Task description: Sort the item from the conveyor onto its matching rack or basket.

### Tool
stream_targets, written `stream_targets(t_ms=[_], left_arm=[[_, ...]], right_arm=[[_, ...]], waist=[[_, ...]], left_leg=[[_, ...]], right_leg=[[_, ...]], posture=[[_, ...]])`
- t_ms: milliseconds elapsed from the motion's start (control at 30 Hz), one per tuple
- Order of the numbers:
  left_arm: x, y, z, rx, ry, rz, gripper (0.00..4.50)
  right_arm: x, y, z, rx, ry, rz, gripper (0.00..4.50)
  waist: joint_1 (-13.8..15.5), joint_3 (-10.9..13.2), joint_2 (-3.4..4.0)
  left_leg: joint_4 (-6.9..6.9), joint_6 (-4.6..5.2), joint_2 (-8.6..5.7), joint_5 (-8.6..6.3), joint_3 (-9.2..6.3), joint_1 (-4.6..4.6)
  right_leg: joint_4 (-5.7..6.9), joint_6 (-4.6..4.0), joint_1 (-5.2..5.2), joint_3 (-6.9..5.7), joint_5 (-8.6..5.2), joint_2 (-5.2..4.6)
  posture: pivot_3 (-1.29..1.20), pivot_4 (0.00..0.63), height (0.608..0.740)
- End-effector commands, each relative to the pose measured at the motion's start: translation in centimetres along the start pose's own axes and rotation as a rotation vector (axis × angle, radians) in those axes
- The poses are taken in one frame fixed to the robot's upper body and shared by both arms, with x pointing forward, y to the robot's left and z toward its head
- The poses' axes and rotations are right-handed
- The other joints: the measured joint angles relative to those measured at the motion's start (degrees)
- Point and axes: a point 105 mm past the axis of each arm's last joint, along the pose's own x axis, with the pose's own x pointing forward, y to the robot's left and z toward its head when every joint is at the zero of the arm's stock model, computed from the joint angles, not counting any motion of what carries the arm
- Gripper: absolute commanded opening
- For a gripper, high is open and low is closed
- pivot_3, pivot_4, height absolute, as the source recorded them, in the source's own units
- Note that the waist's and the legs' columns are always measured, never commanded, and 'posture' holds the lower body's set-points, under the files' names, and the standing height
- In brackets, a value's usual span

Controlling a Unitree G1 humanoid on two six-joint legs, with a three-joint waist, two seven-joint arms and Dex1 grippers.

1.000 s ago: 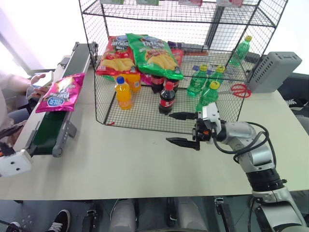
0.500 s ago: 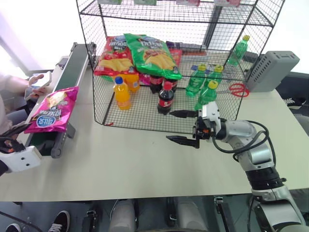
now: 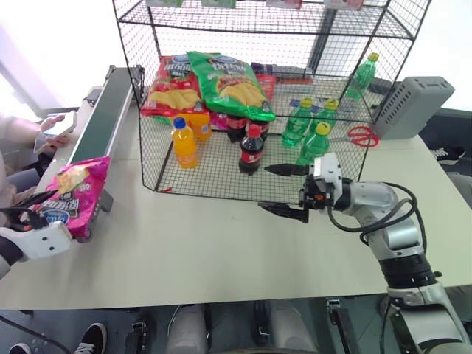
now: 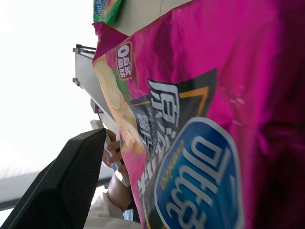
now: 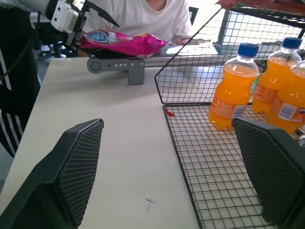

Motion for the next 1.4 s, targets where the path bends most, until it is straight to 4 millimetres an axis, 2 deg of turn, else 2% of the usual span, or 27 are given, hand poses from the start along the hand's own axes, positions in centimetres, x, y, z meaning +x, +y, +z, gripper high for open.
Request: stream_targets(t_ms=[33, 233, 267, 433, 533, 600, 733, 800, 900, 967, 1100, 1233, 1400], left_arm=[[0.1, 1.1, 0.4, -0.024, -0.03, 0.028, 3.16], [0.3, 2.9, 0.9, -0.025, -0.05, 0.096, 0.23], [0.3, 3.7, 1.1, -0.048, -0.062, 0.137, 0.07], [0.1, 6.5, 1.8, -0.174, -0.121, 0.254, 0.07], [-1.1, 8.3, 4.6, -0.628, -0.354, 0.258, 0.07], [-2.6, 8.2, 7.0, -0.895, -0.518, 0.127, 0.07], [-5.1, 9.1, 9.9, -1.16, -0.688, -0.077, 0.07], [-6.4, 8.1, 12.8, -1.407, -0.772, -0.375, 0.07], [-7.4, 6.4, 16.7, -1.583, -0.87, -0.691, 0.07], [-7.2, 5.1, 18.9, -1.552, -0.91, -0.803, 0.07], [-6.3, 5.6, 21.3, -1.654, -1.09, -0.977, 0.07], [-5.1, 5.5, 22.8, -1.643, -1.168, -1.065, 0.07], [-3.4, 5.5, 24.3, -1.647, -1.263, -1.165, 0.07]], right_arm=[[-0.9, -1.2, 1.5, -0.071, -0.015, -0.039, 4.5], [-0.9, -1.4, 1.4, -0.082, -0.015, -0.049, 4.5], [-0.8, -1.4, 1.4, -0.085, -0.019, -0.052, 4.5], [-0.6, -1.6, 1.3, -0.103, -0.022, -0.057, 4.5], [-0.6, -1.7, 1.4, -0.088, -0.03, -0.052, 4.5], [-0.7, -1.6, 1.4, -0.038, -0.027, -0.041, 4.5], [-0.8, -0.8, 2.3, 0.094, -0.048, 0.019, 4.5], [-1.0, 0.1, 2.8, 0.242, -0.062, 0.073, 4.5], [-1.4, 1.8, 2.3, 0.444, -0.021, 0.15, 4.5], [-1.9, 3.7, 2.0, 0.541, 0.009, 0.228, 4.5], [-2.0, 5.0, 2.4, 0.683, -0.047, 0.284, 4.5], [-1.6, 4.8, 2.9, 0.726, -0.1, 0.278, 4.5], [-1.1, 5.0, 5.2, 0.792, -0.23, 0.332, 4.5]], waist=[[0.0, 0.0, 0.0], [0.01, 0.0, 0.0], [0.01, 0.0, 0.0], [0.01, 0.0, 0.0], [-0.09, 0.0, 0.0], [-0.38, 0.0, 0.0], [-0.33, 0.04, 0.03], [-0.26, 0.04, 0.0], [0.13, 0.08, 0.16], [0.6, 0.08, 0.16], [1.0, 0.08, 0.16], [0.8, 0.07, 0.14], [1.31, 0.05, 0.1]], left_leg=[[0.0, 0.0, 0.0, 0.0, 0.0, 0.0], [0.0, 0.0, 0.0, 0.0, 0.0, 0.0], [0.0, 0.0, 0.0, 0.0, 0.0, 0.0], [0.0, 0.0, -0.01, 0.0, 0.01, 0.0], [0.01, 0.0, 0.01, 0.0, 0.01, 0.0], [0.01, -0.01, 0.03, 0.0, -0.01, -0.01], [0.01, -0.01, 0.04, 0.01, -0.05, 0.0], [0.04, -0.02, 0.02, 0.02, -0.12, 0.04], [0.05, -0.02, -0.03, 0.02, -0.32, 0.13], [0.06, -0.02, -0.06, 0.01, -0.37, 0.11], [0.06, -0.02, -0.11, 0.01, -0.31, 0.1], [0.08, -0.01, -0.11, 0.02, -0.31, 0.11], [0.1, -0.01, -0.12, 0.02, -0.34, 0.08]], right_leg=[[0.0, 0.0, 0.0, 0.0, 0.0, 0.0], [0.0, 0.0, 0.0, 0.0, 0.0, -0.01], [0.0, 0.0, 0.0, 0.0, 0.0, -0.01], [0.01, 0.01, 0.0, 0.0, 0.01, -0.02], [0.03, 0.01, 0.0, 0.0, 0.01, -0.03], [0.03, 0.01, 0.01, 0.02, 0.01, -0.04], [0.05, 0.01, 0.01, 0.03, 0.01, -0.01], [0.11, 0.0, 0.03, 0.02, 0.0, 0.04], [0.09, -0.02, 0.16, 0.04, -0.01, -0.05], [0.04, -0.04, 0.2, 0.02, -0.03, -0.06], [-0.04, -0.13, 0.23, 0.04, -0.07, 0.07], [0.01, -0.05, 0.22, 0.08, -0.02, 0.16], [0.01, -0.03, 0.23, 0.07, -0.01, 0.18]], posture=[[0.0, 0.15, 0.74], [0.0, 0.15, 0.74], [0.0, 0.15, 0.74], [0.0, 0.15, 0.74], [0.0, 0.15, 0.74], [0.0, 0.15, 0.74], [0.0, 0.15, 0.74], [0.0, 0.15, 0.74], [0.0, 0.15, 0.74], [0.0, 0.15, 0.74], [0.0, 0.15, 0.74], [0.0, 0.15, 0.74], [0.0, 0.15, 0.74]])
